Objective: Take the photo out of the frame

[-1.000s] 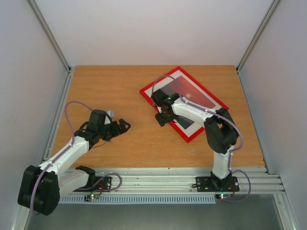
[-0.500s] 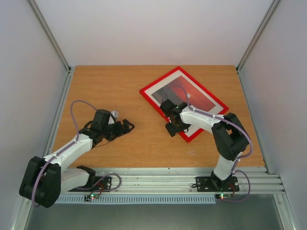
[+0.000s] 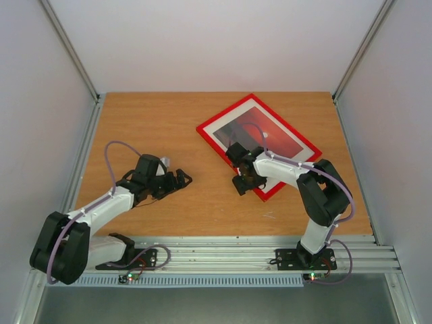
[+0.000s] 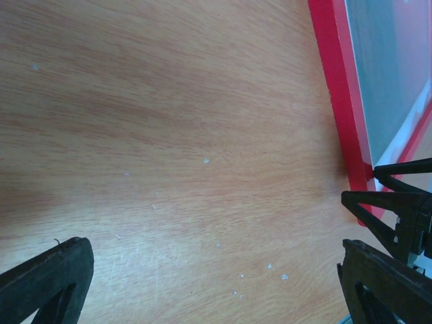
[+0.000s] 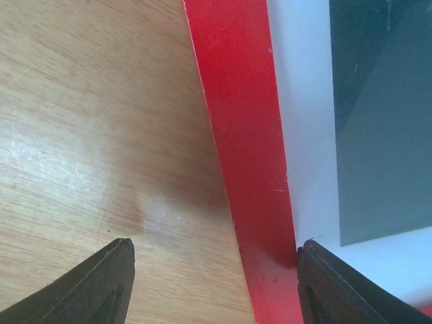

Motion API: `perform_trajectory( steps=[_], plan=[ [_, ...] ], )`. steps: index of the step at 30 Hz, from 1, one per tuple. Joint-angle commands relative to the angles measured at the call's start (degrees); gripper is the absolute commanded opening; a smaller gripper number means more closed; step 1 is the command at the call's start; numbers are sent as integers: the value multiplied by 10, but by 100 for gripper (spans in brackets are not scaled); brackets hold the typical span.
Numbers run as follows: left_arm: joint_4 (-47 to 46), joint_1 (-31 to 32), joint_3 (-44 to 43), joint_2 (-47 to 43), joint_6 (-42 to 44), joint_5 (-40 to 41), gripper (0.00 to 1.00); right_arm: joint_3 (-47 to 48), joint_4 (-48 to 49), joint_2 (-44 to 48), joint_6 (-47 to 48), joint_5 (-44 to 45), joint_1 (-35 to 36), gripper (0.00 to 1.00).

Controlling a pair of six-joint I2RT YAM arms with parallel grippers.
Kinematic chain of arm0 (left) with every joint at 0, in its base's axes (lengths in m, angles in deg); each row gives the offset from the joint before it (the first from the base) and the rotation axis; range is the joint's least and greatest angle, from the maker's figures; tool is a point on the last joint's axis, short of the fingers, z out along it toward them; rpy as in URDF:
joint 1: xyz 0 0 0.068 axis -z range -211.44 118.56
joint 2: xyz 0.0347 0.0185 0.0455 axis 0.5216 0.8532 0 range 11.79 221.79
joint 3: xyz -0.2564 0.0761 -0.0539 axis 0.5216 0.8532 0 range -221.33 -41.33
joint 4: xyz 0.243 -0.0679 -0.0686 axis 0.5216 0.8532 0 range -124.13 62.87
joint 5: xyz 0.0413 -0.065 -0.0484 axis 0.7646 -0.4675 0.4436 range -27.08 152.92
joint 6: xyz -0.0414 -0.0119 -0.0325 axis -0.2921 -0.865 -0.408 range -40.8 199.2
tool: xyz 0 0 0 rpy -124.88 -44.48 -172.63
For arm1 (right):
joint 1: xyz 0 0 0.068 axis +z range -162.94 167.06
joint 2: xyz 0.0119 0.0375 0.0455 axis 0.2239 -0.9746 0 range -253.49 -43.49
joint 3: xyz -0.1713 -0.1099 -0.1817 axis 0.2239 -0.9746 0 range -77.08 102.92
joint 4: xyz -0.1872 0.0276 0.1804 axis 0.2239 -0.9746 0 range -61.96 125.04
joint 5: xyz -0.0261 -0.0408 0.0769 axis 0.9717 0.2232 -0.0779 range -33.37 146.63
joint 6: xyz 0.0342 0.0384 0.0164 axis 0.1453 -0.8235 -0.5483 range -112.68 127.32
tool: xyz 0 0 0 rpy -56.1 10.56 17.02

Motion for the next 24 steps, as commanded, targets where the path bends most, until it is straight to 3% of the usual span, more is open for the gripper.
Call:
perform_trajectory(
  steps=[1, 10, 20, 24],
  plan=[
    [-40, 4, 3, 8, -7, -4, 99, 0, 9, 11, -27, -41, 14, 66],
    [-53, 10, 4, 30, -9, -10, 99, 34, 25, -11, -58, -72, 55, 67],
    [-53, 11, 12, 26, -13, 1, 99, 93, 102, -46, -107, -185, 129, 67],
    [-55, 12, 16, 23, -19, -1, 99, 99, 106, -37, -104, -164, 139, 67]
  ],
)
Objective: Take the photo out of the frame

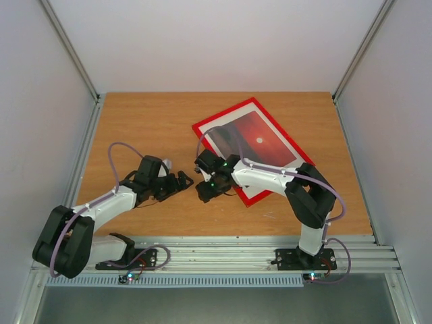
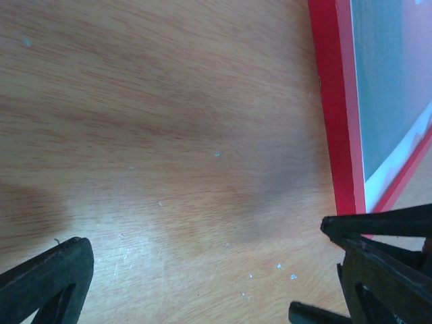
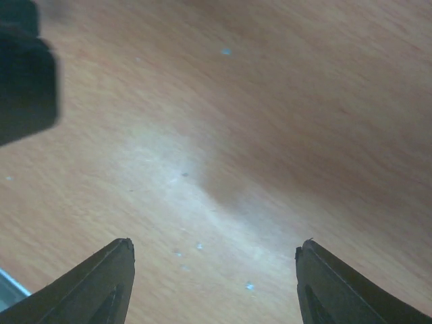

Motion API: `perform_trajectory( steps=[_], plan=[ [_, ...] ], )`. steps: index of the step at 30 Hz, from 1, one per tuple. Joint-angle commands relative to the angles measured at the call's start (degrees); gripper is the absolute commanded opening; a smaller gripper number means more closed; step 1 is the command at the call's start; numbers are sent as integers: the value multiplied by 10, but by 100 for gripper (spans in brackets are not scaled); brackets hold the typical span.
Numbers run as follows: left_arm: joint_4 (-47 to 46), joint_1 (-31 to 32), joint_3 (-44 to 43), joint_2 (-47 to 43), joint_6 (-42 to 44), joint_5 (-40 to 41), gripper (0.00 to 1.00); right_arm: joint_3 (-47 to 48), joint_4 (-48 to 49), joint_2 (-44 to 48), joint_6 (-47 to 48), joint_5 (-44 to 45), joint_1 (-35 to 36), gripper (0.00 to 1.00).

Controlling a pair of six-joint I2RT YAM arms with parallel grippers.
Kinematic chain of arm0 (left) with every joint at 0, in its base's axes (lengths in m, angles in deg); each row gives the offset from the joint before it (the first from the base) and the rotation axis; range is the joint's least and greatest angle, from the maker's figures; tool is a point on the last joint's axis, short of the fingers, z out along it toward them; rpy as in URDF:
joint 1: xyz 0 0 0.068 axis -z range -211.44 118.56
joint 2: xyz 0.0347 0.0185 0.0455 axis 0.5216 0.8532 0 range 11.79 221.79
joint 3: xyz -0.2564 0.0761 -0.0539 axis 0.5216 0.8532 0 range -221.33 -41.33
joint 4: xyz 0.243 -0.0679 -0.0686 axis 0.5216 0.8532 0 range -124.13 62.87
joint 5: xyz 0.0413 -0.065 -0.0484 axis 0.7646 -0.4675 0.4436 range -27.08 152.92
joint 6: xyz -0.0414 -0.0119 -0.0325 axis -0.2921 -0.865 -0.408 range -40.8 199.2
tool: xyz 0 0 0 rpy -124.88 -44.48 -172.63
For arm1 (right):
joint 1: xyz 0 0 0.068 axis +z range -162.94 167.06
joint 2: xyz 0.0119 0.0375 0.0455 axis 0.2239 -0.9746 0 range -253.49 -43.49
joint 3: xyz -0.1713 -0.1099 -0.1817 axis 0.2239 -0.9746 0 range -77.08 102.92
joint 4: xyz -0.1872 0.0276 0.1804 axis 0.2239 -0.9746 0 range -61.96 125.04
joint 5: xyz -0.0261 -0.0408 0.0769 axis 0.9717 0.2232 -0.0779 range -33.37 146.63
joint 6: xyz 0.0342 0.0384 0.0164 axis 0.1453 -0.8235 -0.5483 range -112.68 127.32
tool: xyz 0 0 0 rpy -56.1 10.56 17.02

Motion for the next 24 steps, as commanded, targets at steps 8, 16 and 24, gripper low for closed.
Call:
perform_trajectory(
  steps=[8, 16, 24],
  plan=[
    [-26, 52, -10, 2, -17, 47, 99, -54, -25, 86, 12, 143, -24, 72],
    [-42, 127, -65, 80, -29, 85, 99, -153, -18, 172, 11, 127, -89, 74],
    [-13, 191, -193, 200, -23, 141, 99, -238, -6, 268, -31, 164, -174, 78]
  ],
)
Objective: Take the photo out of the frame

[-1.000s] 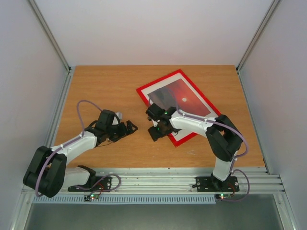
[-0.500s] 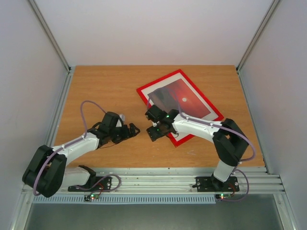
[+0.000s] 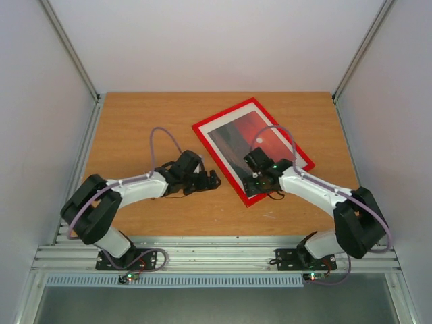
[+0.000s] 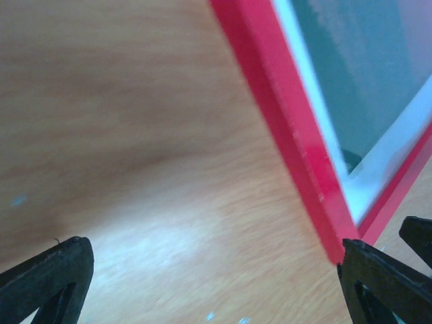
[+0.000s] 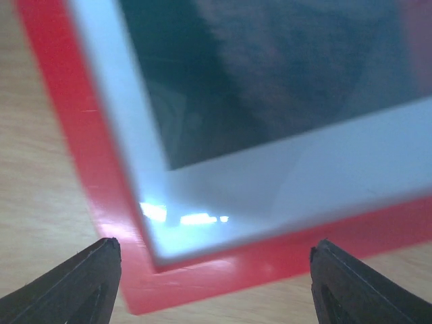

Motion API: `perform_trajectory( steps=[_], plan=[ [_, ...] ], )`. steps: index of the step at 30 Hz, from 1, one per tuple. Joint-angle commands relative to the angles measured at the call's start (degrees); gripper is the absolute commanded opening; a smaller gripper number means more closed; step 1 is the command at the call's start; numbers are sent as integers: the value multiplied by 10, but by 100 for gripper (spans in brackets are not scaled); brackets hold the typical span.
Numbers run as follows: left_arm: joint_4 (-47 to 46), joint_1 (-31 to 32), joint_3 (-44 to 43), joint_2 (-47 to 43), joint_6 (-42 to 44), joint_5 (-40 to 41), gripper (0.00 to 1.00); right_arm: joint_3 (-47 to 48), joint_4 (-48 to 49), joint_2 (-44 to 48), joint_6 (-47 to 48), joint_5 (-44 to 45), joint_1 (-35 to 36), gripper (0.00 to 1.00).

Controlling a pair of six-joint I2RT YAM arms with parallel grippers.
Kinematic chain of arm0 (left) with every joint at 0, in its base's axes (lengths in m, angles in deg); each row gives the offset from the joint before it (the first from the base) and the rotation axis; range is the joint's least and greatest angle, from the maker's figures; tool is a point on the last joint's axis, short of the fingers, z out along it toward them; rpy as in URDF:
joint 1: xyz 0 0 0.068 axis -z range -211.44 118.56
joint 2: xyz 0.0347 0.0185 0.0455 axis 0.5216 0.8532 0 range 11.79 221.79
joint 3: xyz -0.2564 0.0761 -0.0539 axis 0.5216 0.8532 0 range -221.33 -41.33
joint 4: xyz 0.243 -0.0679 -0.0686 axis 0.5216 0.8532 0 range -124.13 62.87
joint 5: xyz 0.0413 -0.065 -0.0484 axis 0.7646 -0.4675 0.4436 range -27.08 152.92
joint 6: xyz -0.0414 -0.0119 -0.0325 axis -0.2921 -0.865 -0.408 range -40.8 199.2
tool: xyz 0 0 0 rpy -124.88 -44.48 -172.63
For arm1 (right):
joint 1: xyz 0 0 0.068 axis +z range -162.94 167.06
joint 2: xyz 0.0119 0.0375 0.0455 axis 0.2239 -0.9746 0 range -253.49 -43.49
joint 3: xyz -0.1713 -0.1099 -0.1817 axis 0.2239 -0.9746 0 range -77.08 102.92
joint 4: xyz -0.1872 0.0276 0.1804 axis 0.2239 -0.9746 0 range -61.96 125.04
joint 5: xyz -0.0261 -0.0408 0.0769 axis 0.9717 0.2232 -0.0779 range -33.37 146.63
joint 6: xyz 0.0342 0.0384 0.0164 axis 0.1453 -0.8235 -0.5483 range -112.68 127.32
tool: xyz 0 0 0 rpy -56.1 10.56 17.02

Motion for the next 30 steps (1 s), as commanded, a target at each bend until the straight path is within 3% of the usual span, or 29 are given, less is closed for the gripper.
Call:
perform_trajectory(
  steps=[1, 11, 12, 13, 26, 30],
  plan=[
    [-1, 27, -74, 56, 4, 59, 99, -35, 12, 59, -31, 39, -45, 78],
    [71, 39, -207, 185, 38, 160, 99, -92, 53, 127, -47, 62, -67, 81],
    [77, 40, -215, 193, 41, 170, 99, -95, 55, 129, -46, 60, -68, 93],
    [83, 40, -223, 200, 44, 179, 99, -97, 57, 131, -45, 55, -68, 98],
    [160, 66, -319, 273, 91, 279, 99, -118, 62, 166, -53, 66, -68, 99],
    [164, 67, -325, 280, 100, 283, 95, -119, 60, 173, -54, 68, -68, 98]
  ],
)
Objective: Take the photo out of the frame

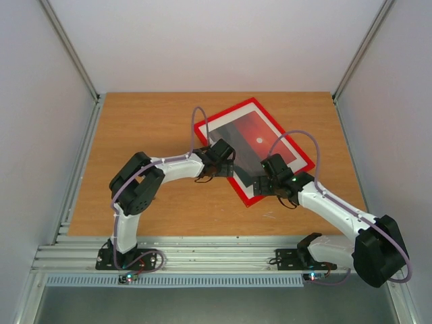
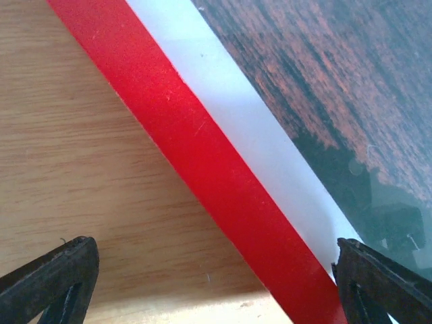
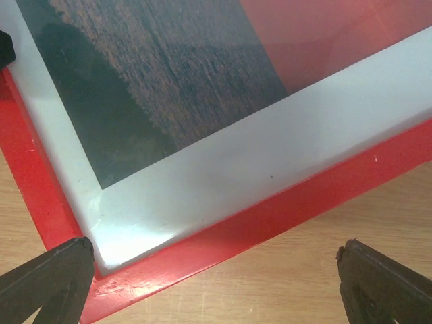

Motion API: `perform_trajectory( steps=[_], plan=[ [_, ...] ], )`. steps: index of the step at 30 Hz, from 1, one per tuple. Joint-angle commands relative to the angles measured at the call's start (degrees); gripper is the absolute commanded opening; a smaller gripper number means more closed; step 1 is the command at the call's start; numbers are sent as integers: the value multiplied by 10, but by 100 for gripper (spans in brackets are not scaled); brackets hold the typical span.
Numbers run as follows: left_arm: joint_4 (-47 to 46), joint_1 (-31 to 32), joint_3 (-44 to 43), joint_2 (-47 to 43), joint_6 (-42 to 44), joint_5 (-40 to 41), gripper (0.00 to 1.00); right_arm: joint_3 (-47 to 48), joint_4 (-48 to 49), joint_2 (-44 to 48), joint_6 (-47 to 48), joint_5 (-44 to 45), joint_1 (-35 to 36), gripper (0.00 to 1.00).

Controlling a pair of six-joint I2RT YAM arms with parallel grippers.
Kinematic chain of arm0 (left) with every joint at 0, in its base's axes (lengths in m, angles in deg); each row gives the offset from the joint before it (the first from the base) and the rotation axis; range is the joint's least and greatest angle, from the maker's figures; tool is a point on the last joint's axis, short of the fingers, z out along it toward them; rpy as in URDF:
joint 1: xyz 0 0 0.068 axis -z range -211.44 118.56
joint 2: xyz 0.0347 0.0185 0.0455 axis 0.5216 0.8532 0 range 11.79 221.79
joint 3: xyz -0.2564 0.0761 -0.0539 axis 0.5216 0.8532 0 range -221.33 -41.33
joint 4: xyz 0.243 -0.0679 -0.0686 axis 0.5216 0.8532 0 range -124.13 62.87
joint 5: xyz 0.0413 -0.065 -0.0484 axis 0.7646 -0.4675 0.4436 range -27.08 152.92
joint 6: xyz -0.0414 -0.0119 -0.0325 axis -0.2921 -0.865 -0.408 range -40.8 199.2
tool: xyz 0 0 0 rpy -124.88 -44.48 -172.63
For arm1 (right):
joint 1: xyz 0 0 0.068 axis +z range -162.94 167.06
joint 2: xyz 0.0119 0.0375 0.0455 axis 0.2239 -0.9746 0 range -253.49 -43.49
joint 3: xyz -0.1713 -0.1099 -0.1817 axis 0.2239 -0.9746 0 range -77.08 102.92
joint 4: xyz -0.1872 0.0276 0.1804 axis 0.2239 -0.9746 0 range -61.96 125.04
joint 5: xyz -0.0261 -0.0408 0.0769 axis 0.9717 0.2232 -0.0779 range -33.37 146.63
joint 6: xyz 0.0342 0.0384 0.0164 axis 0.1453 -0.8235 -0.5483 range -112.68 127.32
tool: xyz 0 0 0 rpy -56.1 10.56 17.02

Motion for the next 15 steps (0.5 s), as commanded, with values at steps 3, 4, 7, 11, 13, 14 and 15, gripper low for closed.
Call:
perform_trajectory(
  steps=[3, 4, 7, 11, 13, 14, 15],
  plan=[
    [25, 3, -9, 14, 28, 40, 92, -6, 7, 13, -9, 11, -2, 98],
    [27, 3, -9, 15, 30, 42, 91, -6, 7, 12, -8, 10, -2, 98],
    [32, 3, -4, 13, 37, 54, 88, -4, 6, 13, -6, 6, -2, 98],
    [40, -9, 10, 4, 45, 65, 86, 0, 2, 18, 4, 2, -1, 98],
    [40, -19, 22, -4, 47, 62, 86, 2, 2, 20, 8, -1, 0, 98],
    [38, -26, 29, -9, 47, 58, 86, 3, 3, 21, 10, -5, 0, 99],
    [37, -34, 36, -14, 47, 55, 86, 4, 3, 20, 11, -8, 0, 98]
  ],
)
